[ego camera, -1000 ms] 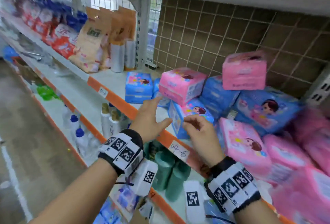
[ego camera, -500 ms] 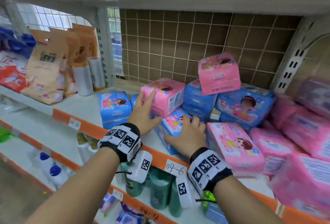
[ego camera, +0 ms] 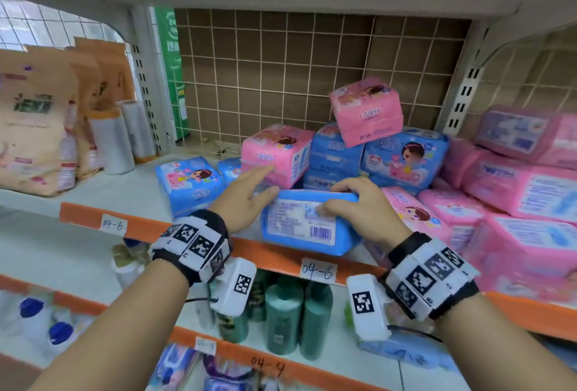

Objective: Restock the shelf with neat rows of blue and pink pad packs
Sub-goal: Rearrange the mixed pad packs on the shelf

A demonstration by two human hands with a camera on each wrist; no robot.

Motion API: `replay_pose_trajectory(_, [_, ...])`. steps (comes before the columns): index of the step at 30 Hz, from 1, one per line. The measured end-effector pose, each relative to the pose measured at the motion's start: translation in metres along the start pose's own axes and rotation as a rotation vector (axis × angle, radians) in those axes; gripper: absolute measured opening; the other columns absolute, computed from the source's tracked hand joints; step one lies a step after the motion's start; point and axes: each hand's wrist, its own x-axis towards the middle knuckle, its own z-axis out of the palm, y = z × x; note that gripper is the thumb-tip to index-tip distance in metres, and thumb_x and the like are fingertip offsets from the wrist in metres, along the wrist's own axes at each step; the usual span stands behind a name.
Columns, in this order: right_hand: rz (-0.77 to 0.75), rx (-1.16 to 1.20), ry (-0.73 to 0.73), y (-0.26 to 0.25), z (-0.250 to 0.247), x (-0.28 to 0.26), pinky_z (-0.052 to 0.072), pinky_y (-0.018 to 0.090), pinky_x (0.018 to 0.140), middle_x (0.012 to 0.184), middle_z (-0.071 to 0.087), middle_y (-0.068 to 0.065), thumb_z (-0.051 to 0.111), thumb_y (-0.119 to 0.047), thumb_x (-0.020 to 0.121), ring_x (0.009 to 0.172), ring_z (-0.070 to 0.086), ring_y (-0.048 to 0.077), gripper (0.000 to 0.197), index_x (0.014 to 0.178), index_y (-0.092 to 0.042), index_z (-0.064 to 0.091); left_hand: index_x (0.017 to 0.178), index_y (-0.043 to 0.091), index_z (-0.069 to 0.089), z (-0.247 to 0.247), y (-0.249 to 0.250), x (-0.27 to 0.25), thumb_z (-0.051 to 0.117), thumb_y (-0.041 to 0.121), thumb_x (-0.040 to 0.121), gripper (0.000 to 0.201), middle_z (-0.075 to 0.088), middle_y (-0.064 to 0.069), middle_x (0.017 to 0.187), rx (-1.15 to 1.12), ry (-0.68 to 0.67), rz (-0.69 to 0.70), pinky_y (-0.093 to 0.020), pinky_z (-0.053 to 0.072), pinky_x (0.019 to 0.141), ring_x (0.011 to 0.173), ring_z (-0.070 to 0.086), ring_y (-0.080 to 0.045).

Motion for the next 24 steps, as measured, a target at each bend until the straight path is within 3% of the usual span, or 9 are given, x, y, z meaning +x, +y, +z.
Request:
replay_pose_trajectory(4, [0.159,0.428,-0.007,-0.002,0.0,-0.007,0.043,0.027,0.062,0.073,0.064,0.006,0.069,-0.013,0.075,0.067,0.058,0.019,0.012,0.067,-0.013,0.061,0.14,0.039,0.02,0.004,0.01,-0.033,0.084,0.044,0.057,0.105,0.029,0.002,0.147,0.037,-0.032,0.119,-0.025,0.017,0.111,0.137,0.023,-0.013])
replay_pose_trajectory(7, [0.279,0.537,-0.13,0.004,-0.001,-0.012,0.046,0.023,0.055,0.075,0.07,-0.001,0.061,-0.027,0.082,0.064,0.063,0.013,0.015,0.07,-0.021,0.067,0.129,0.056,0.005,0.004,0.014,-0.041,0.089,0.039,0.047,0.119,0.029,0.008,0.137,0.0,0.009,0.131,-0.017,0.022,0.104,0.127,0.027,-0.002])
replay_pose_trajectory(9, [0.376,0.527,-0.197,0.01,0.001,-0.015,0.046,0.026,0.057,0.082,0.068,0.001,0.057,-0.039,0.082,0.069,0.059,0.017,0.019,0.08,-0.024,0.067,0.132,0.052,0.017,0.001,0.013,-0.041,0.09,0.033,0.049,0.113,0.034,0.013,0.128,-0.066,0.05,0.106,-0.013,0.025,0.096,0.121,0.033,-0.002])
replay_pose_trajectory(12, [0.45,0.573,-0.172,0.015,0.006,-0.016,0.048,0.031,0.063,0.083,0.067,0.002,0.053,-0.045,0.085,0.072,0.058,0.019,0.024,0.087,-0.024,0.066,0.135,0.031,0.041,-0.001,0.013,-0.038,0.09,0.033,0.049,0.099,0.041,0.011,0.121,-0.038,0.016,0.049,-0.017,0.028,0.095,0.12,0.041,-0.01])
replay_pose_trajectory(14, [0.425,0.63,-0.101,0.015,0.01,-0.015,0.048,0.035,0.075,0.092,0.068,-0.001,0.052,-0.05,0.085,0.083,0.06,0.017,0.03,0.095,-0.024,0.064,0.133,0.027,0.045,0.001,0.014,-0.034,0.089,0.037,0.05,0.095,0.045,0.007,0.124,-0.011,0.023,0.011,-0.014,0.027,0.094,0.119,0.042,-0.011])
replay_pose_trajectory(16, [0.297,0.588,-0.033,0.017,0.012,-0.014,0.044,0.035,0.092,0.114,0.062,-0.004,0.057,-0.053,0.082,0.104,0.056,0.011,0.045,0.114,-0.022,0.057,0.132,0.026,0.046,0.004,0.016,-0.028,0.088,0.041,0.051,0.093,0.047,0.004,0.129,0.032,0.045,-0.023,-0.014,0.026,0.093,0.119,0.043,-0.012])
replay_pose_trajectory(19, [0.064,0.222,-0.04,0.019,0.012,-0.019,0.039,0.022,0.091,0.119,0.045,-0.014,0.071,-0.043,0.075,0.108,0.048,0.001,0.067,0.132,-0.024,0.039,0.134,0.022,0.045,0.012,0.017,-0.018,0.086,0.041,0.057,0.089,0.046,0.002,0.136,0.031,0.017,-0.067,-0.021,0.029,0.1,0.124,0.043,-0.015])
replay_pose_trajectory(21, [0.034,0.055,-0.044,0.026,0.011,-0.021,0.043,0.026,0.094,0.122,0.043,-0.006,0.079,-0.032,0.069,0.11,0.051,0.009,0.075,0.131,-0.024,0.038,0.134,0.018,0.044,0.017,0.019,-0.014,0.083,0.038,0.062,0.085,0.045,-0.001,0.137,0.03,0.003,-0.074,-0.023,0.029,0.102,0.126,0.042,-0.017])
replay_pose_trajectory(24, [0.04,-0.005,-0.054,0.035,0.006,-0.023,0.041,0.038,0.102,0.135,0.041,0.008,0.076,-0.022,0.075,0.12,0.046,0.021,0.072,0.135,-0.016,0.036,0.134,0.02,0.045,0.025,0.026,-0.008,0.081,0.038,0.065,0.079,0.045,-0.004,0.134,0.196,-0.043,-0.018,-0.028,0.031,0.104,0.124,0.043,-0.021])
